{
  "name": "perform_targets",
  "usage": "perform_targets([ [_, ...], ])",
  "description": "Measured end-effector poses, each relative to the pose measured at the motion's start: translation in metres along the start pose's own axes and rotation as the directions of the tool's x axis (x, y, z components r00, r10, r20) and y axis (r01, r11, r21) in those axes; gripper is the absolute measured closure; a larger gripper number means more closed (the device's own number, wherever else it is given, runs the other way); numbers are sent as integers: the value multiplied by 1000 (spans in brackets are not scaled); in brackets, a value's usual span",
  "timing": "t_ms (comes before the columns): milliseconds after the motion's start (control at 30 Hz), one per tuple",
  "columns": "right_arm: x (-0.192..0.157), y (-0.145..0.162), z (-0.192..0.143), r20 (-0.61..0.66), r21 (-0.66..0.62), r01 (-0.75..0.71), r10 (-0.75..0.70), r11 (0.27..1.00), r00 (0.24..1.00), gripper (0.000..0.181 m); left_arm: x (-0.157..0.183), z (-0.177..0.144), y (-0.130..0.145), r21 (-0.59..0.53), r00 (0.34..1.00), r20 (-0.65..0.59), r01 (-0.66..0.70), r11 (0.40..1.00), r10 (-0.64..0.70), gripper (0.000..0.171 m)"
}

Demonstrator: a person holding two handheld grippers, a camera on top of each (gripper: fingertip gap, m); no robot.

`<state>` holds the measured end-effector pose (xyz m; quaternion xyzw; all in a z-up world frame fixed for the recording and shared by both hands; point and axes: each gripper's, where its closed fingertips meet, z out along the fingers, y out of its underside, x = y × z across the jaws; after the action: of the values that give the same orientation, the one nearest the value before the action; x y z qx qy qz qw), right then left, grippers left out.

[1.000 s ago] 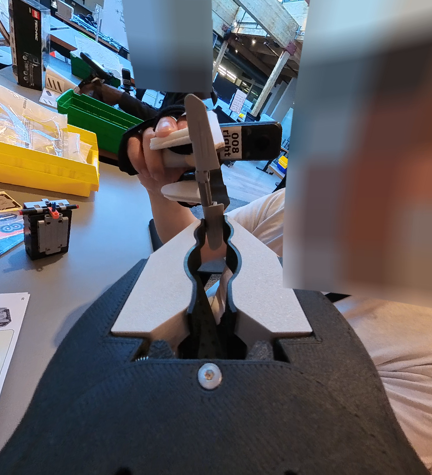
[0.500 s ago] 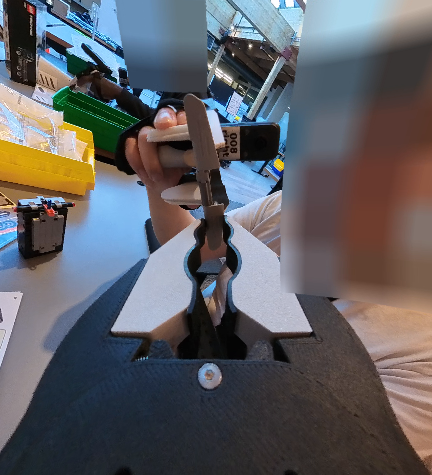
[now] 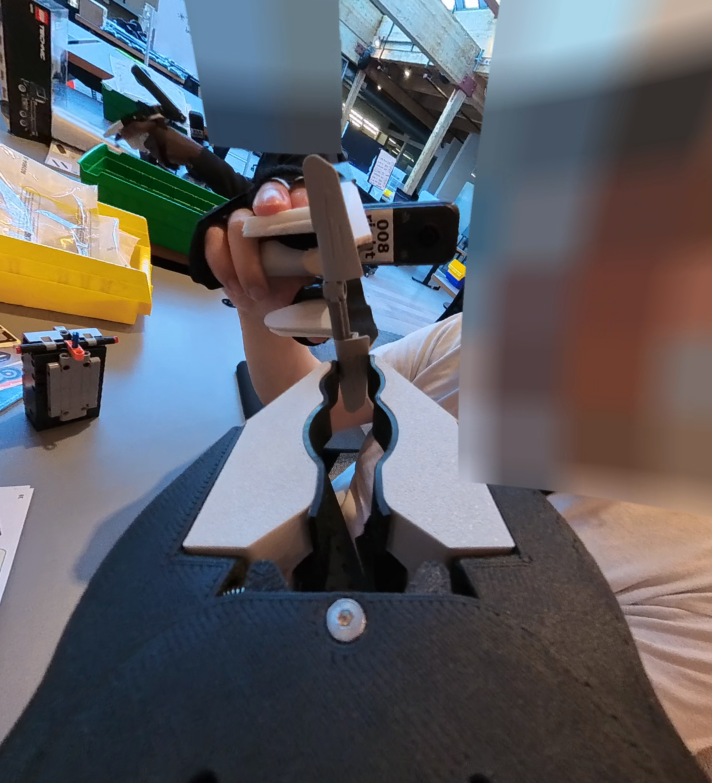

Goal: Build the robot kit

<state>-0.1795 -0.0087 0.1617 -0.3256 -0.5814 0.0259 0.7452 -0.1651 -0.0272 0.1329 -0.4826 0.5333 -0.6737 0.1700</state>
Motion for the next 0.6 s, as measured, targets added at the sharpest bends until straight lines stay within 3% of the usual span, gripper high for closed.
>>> perform_targets([
  [600,-1,7,3,10,-8,-25,25,1000,1000,143,-6,-3,1,-2,1000,25,11,1000,-11,160],
])
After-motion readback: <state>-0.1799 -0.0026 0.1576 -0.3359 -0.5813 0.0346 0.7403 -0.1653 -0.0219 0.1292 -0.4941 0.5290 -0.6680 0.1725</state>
